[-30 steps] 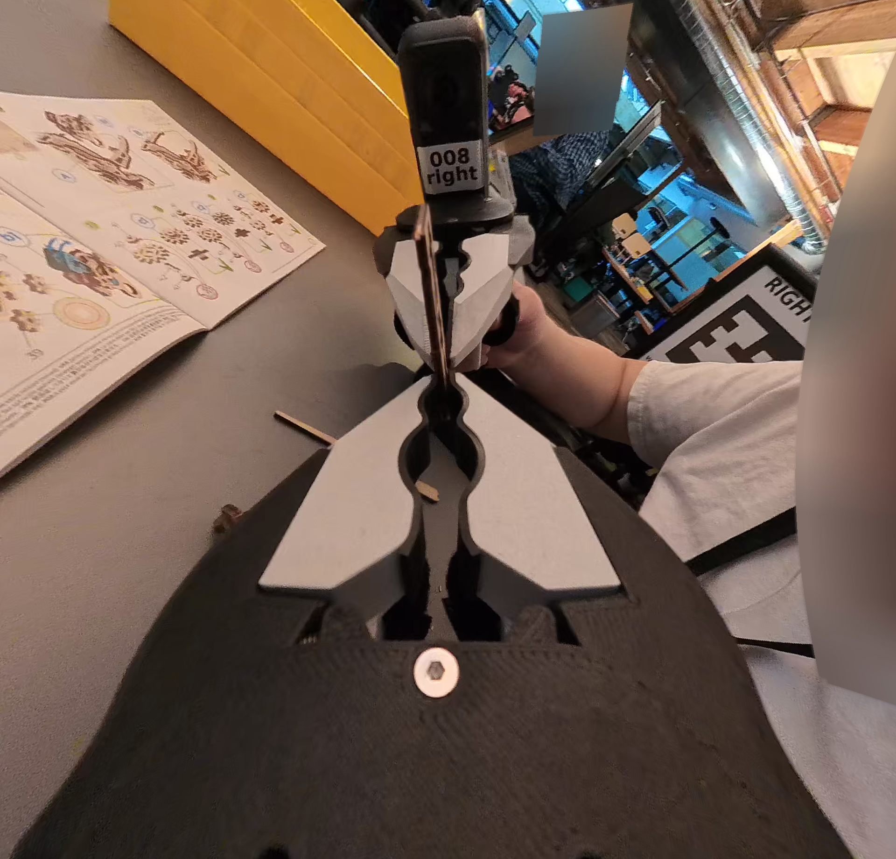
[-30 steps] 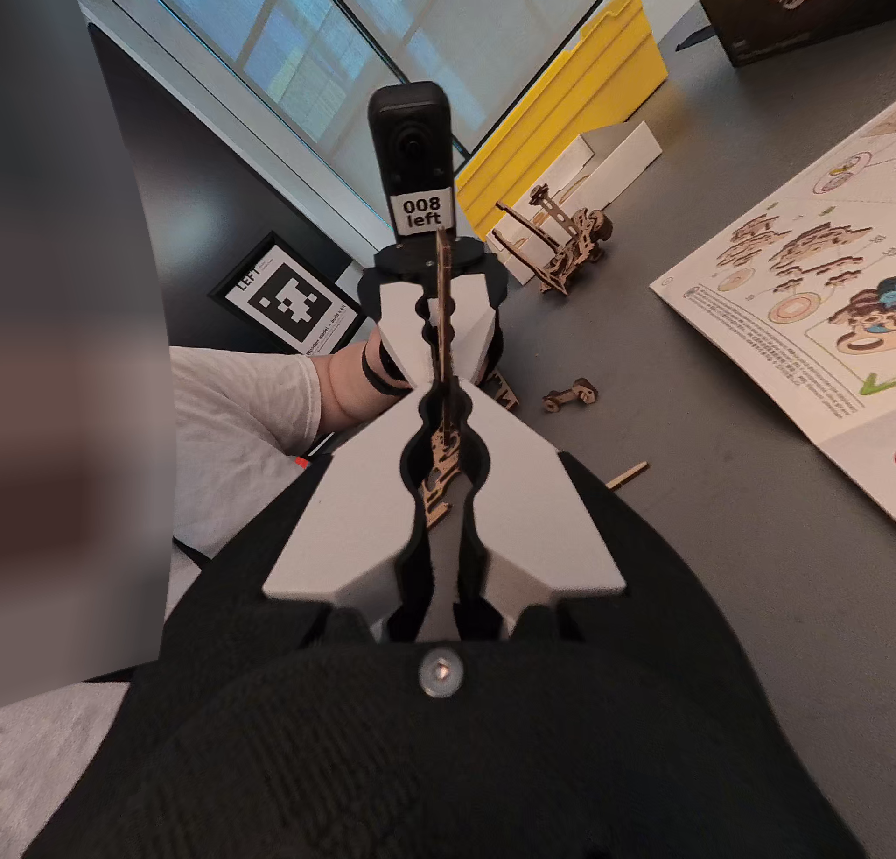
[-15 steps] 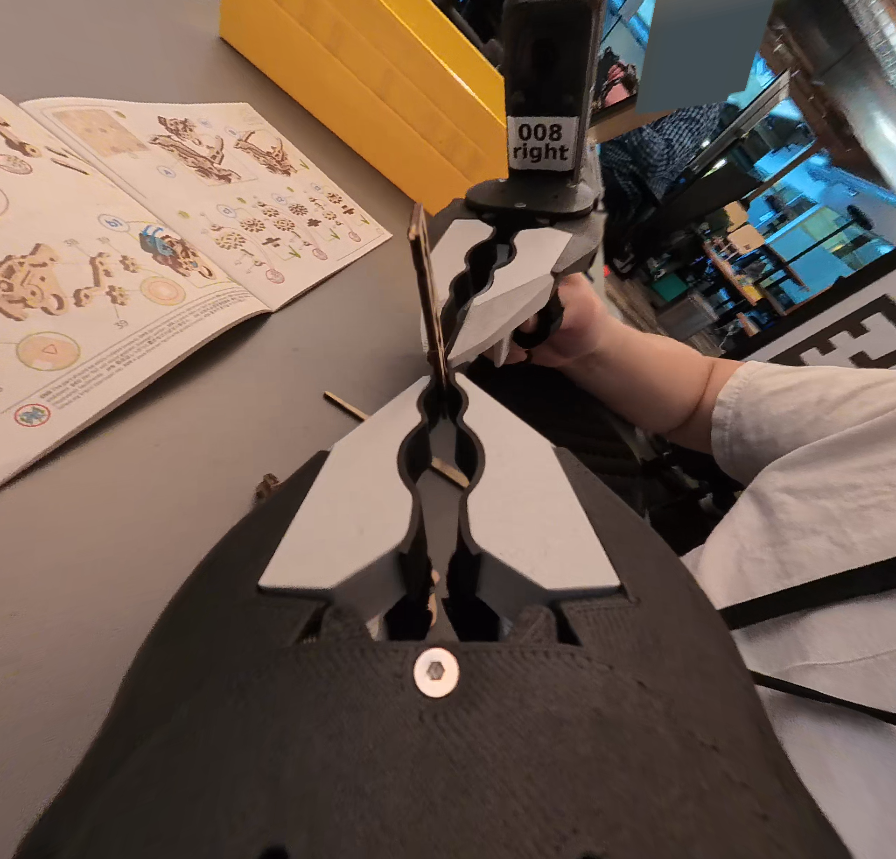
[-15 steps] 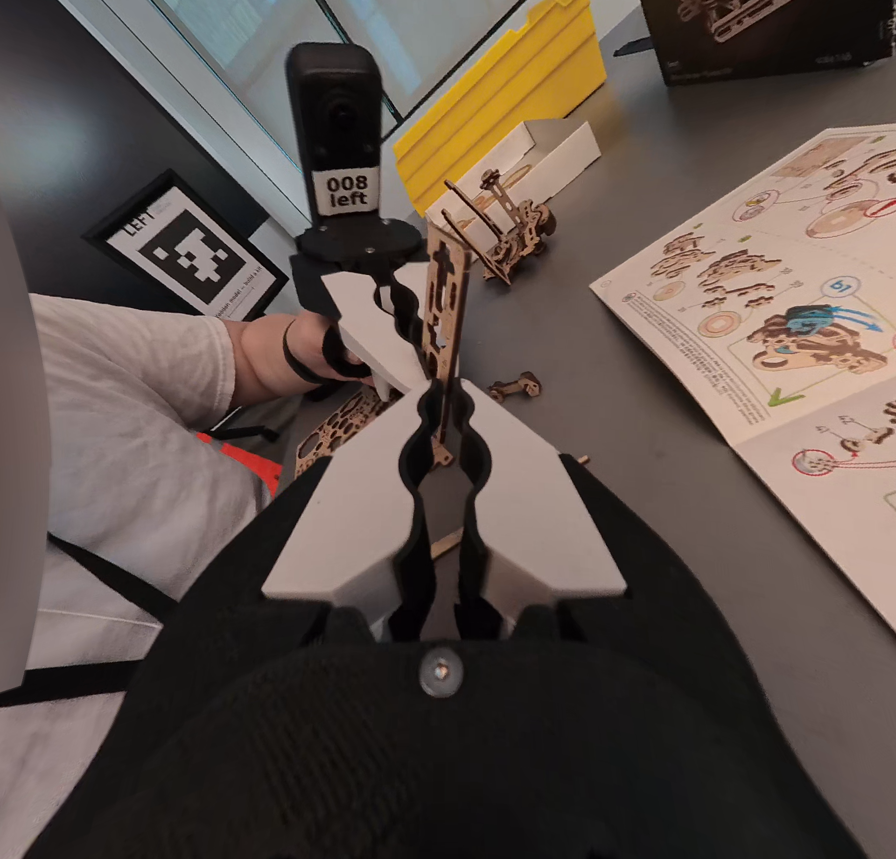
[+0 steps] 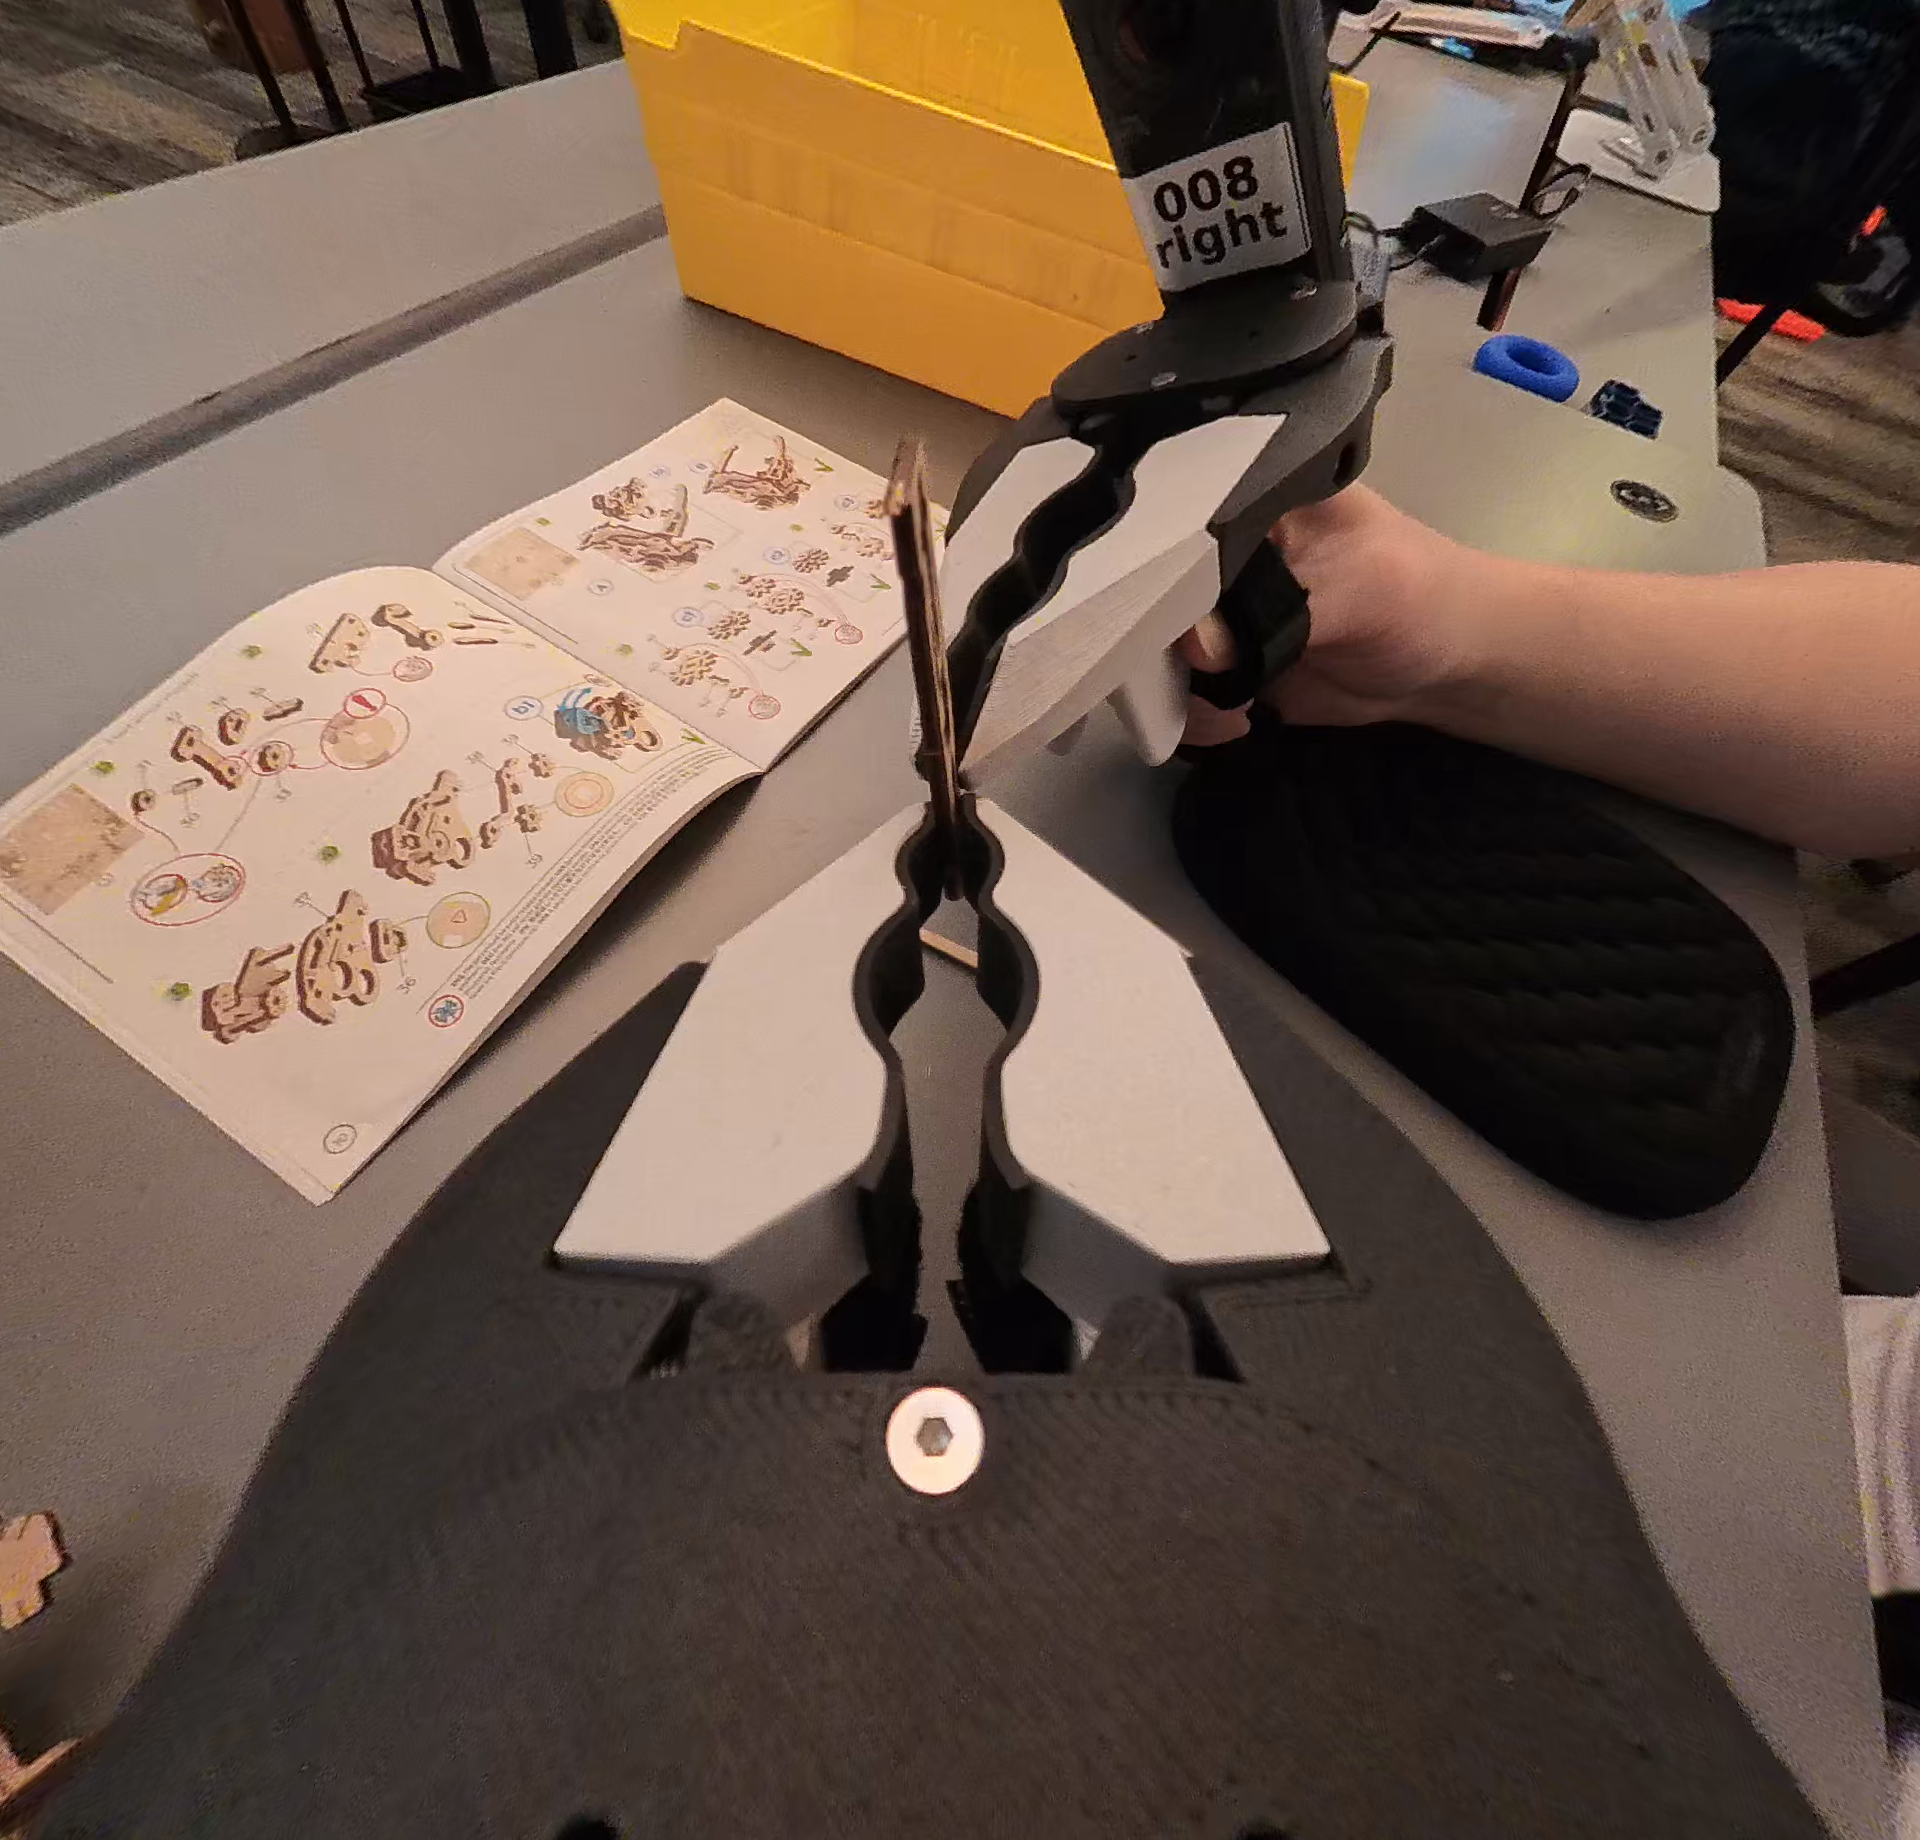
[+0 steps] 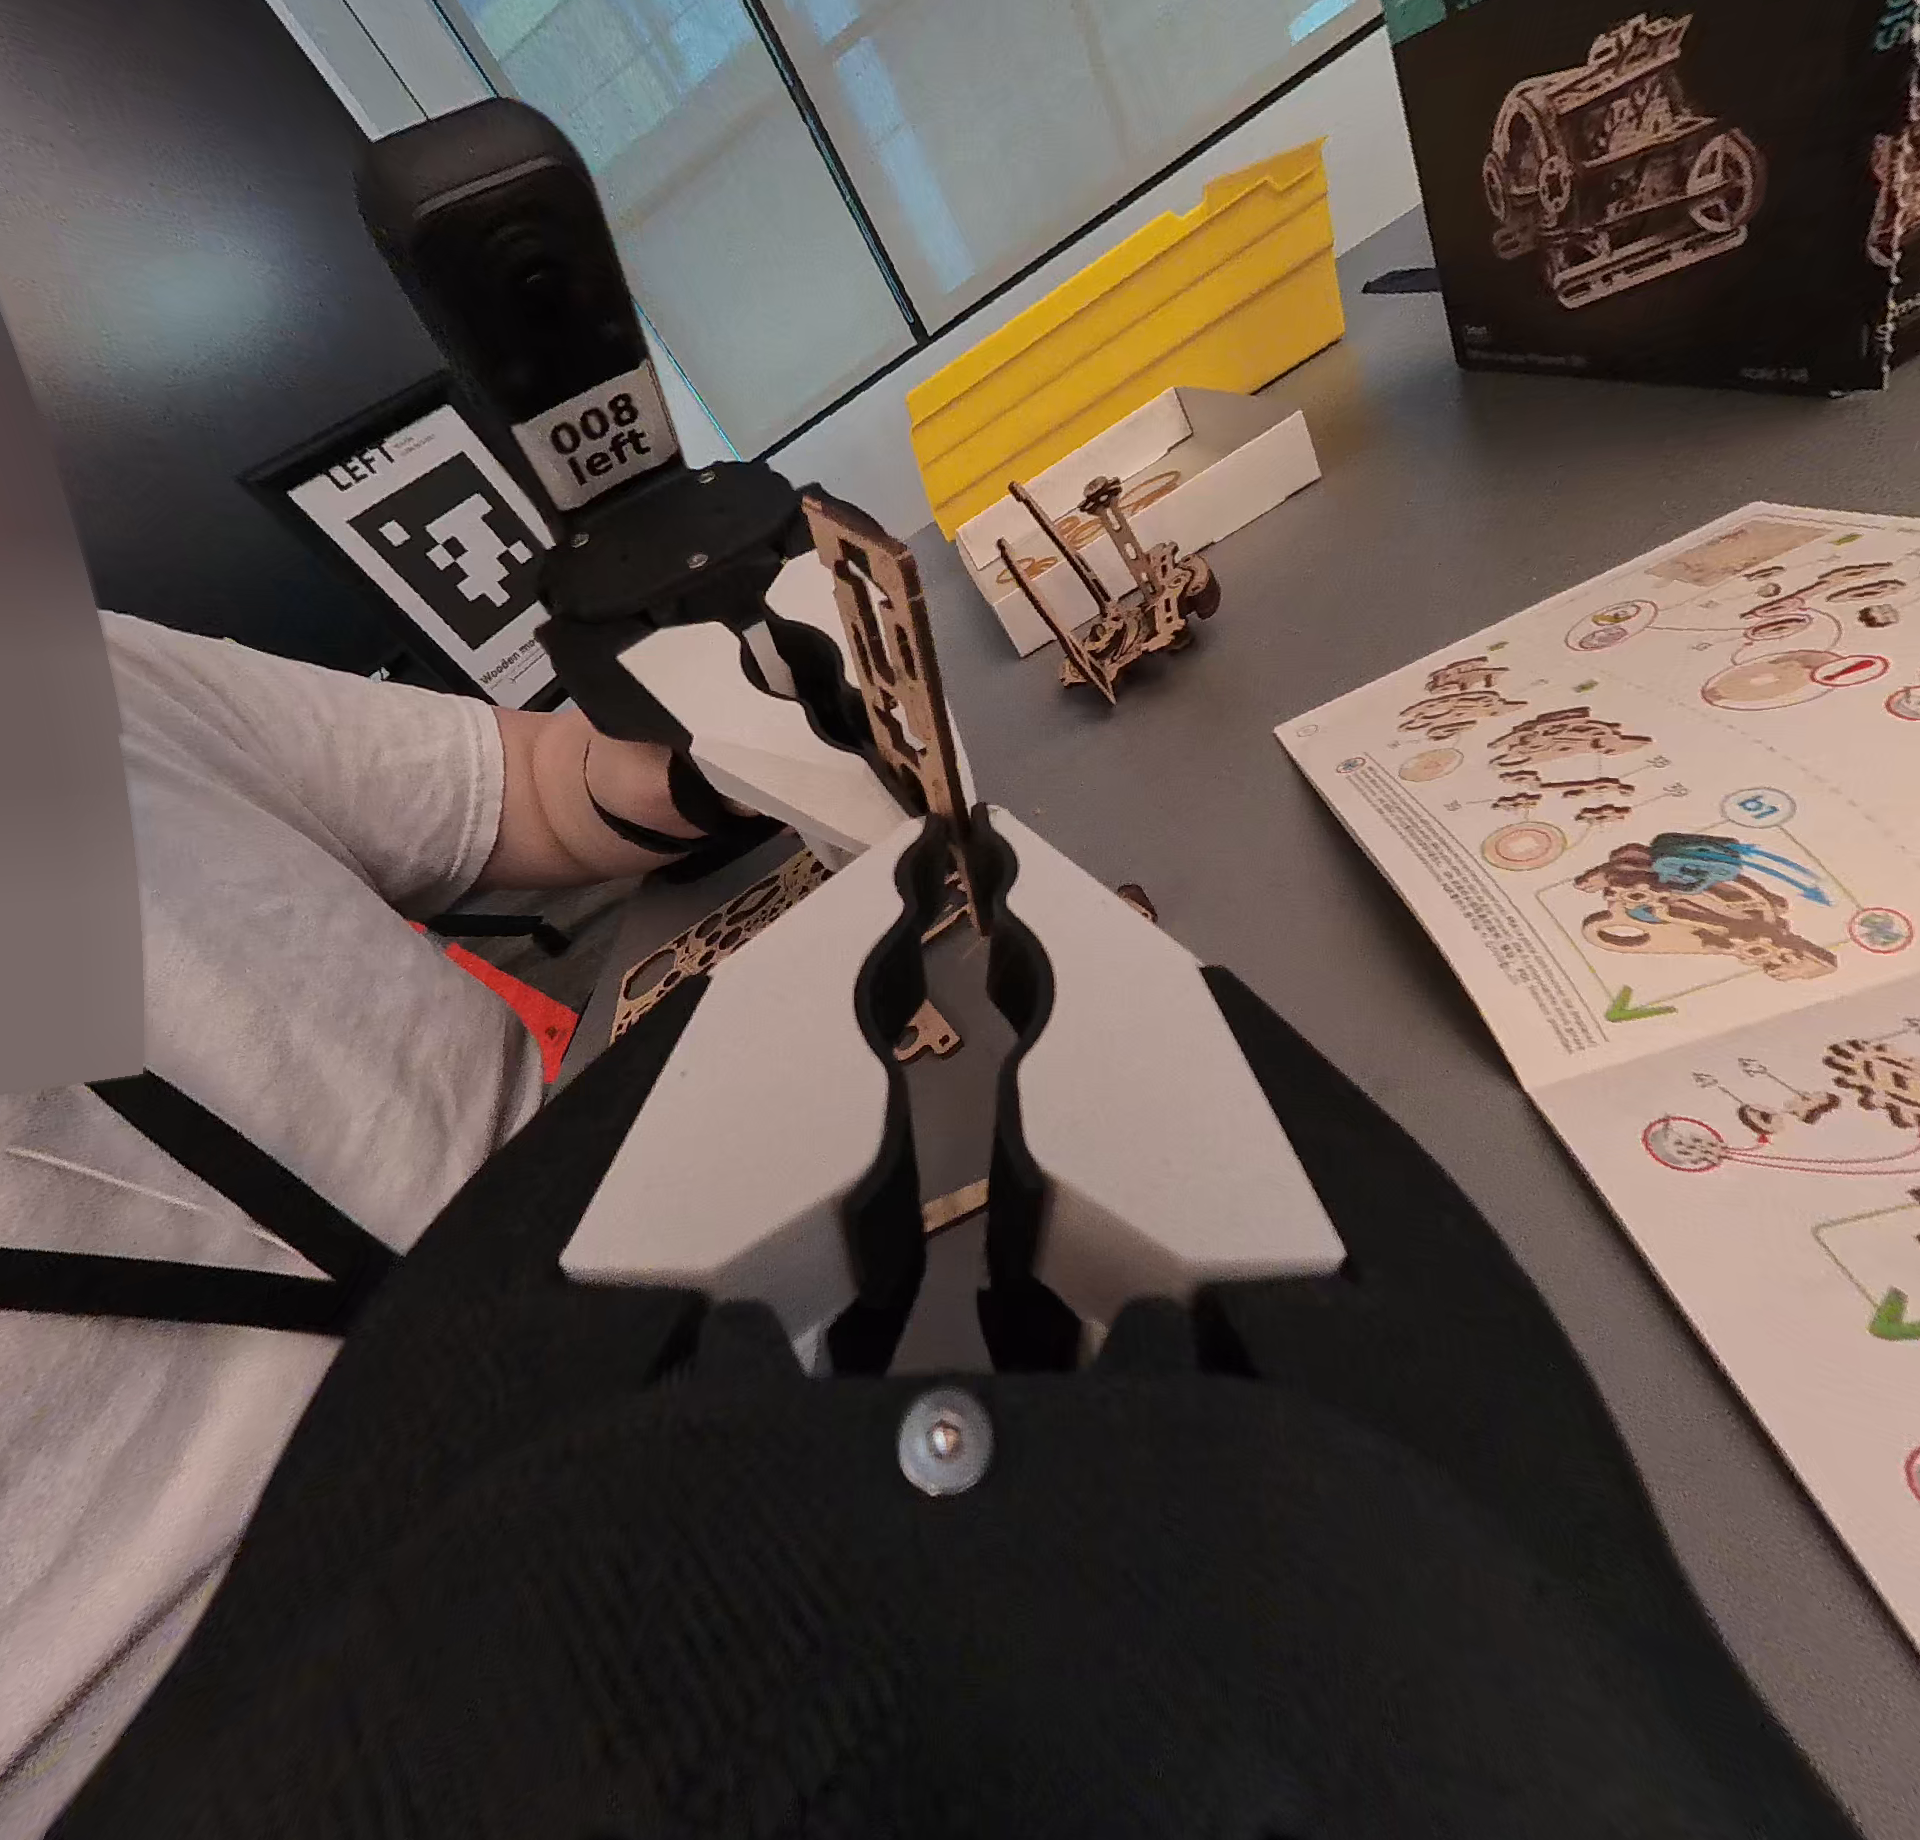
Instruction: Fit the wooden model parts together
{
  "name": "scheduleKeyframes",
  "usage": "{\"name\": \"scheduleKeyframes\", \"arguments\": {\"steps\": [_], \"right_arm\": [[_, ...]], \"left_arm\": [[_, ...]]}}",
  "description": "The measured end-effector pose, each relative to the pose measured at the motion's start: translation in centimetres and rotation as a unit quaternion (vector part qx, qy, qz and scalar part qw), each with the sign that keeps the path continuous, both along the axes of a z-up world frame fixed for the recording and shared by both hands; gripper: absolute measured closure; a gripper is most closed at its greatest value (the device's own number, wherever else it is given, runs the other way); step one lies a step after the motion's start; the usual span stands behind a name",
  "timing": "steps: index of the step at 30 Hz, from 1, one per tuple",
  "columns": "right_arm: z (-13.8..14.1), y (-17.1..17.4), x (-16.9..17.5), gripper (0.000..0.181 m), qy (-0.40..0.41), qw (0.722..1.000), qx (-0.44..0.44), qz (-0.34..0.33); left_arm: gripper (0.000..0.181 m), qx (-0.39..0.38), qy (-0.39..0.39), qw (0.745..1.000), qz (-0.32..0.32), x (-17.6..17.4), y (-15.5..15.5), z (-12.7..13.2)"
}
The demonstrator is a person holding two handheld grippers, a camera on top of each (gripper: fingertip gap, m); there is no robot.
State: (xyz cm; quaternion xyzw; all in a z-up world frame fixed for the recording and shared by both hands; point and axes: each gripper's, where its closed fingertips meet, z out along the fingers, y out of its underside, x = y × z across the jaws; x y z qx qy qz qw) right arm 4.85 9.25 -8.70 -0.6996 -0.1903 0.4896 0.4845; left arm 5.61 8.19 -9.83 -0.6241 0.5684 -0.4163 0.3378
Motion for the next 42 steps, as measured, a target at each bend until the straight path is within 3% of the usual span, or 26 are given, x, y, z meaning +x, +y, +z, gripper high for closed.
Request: {"name": "scheduleKeyframes", "arguments": {"steps": [1,12,18,25,33,35,37,42], "right_arm": [[0.0,-0.1,0.0,0.18,-0.001,1.0,0.001,0.001],[0.5,-0.4,-0.2,0.18,0.008,1.0,0.012,0.007],[1.1,-1.0,-0.8,0.181,0.047,0.998,-0.009,0.032],[0.4,-1.4,-0.5,0.181,0.023,0.999,-0.028,0.034],[-0.2,-1.7,-1.0,0.181,0.022,0.997,-0.044,0.053],[0.5,-0.9,-0.1,0.17,0.042,0.998,-0.032,0.016],[0.7,-0.4,0.6,0.172,0.052,0.998,-0.032,-0.007],[0.0,-0.7,-0.2,0.18,0.035,0.998,-0.046,0.01]], "left_arm": [[0.181,0.005,0.001,1.0,0.0,0.0,0.0,0.0],[0.181,0.001,-0.006,1.0,-0.004,-0.2,-0.4,0.4],[0.18,-0.125,-0.042,0.99,-0.059,-0.8,-1.1,1.3],[0.165,-0.155,-0.066,0.981,-0.092,-0.8,-1.2,1.7],[0.181,-0.258,-0.076,0.957,-0.105,-0.9,-0.6,2.0],[0.181,-0.266,-0.067,0.956,-0.101,-1.0,-0.4,1.7],[0.181,-0.273,-0.054,0.955,-0.101,-1.0,-0.6,1.2],[0.181,-0.273,-0.038,0.956,-0.098,-0.9,-0.9,0.4]]}}
